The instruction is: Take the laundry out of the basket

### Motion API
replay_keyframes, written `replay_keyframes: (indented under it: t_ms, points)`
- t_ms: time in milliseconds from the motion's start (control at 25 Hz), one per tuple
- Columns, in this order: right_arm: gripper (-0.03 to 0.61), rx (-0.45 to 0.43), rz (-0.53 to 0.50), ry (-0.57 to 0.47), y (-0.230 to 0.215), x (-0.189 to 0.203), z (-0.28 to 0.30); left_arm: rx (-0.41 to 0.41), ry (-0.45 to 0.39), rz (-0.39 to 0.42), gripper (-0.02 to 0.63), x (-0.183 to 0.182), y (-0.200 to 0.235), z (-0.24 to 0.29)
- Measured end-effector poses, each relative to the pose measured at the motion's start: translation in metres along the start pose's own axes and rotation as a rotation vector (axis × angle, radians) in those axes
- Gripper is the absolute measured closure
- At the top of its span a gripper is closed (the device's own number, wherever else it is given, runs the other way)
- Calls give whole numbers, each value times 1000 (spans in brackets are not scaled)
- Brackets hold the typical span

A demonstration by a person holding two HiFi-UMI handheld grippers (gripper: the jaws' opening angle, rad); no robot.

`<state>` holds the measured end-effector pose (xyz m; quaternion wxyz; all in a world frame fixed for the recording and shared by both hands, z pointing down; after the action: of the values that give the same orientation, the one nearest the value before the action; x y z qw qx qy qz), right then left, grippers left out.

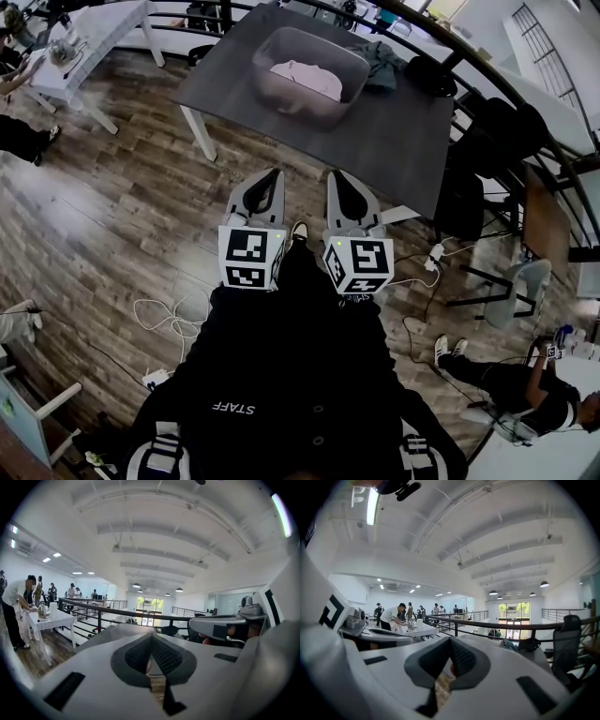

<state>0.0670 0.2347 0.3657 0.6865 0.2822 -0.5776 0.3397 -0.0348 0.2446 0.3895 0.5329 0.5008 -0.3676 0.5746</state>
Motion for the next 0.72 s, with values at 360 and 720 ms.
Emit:
replay_keyframes:
  t_ms: [360,720]
  points:
    - [565,-30,-44,-27,-51,-21,84,-40,-26,24,615,-27,19,86]
    - [565,-71,-31,-31,-127,-43,169,-73,-23,26,615,-63,31,190]
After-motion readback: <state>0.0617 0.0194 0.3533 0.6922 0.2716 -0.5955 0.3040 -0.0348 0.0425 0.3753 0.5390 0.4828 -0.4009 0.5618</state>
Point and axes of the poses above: the fingertips, and each gripper's own axes: z forward along the fingers, y to its left, x out of its underside, the point moved 1 cm from there along -z, backward along the fingers, and after that the axes turned 7 degrees about -x, right-handed, at the moved point
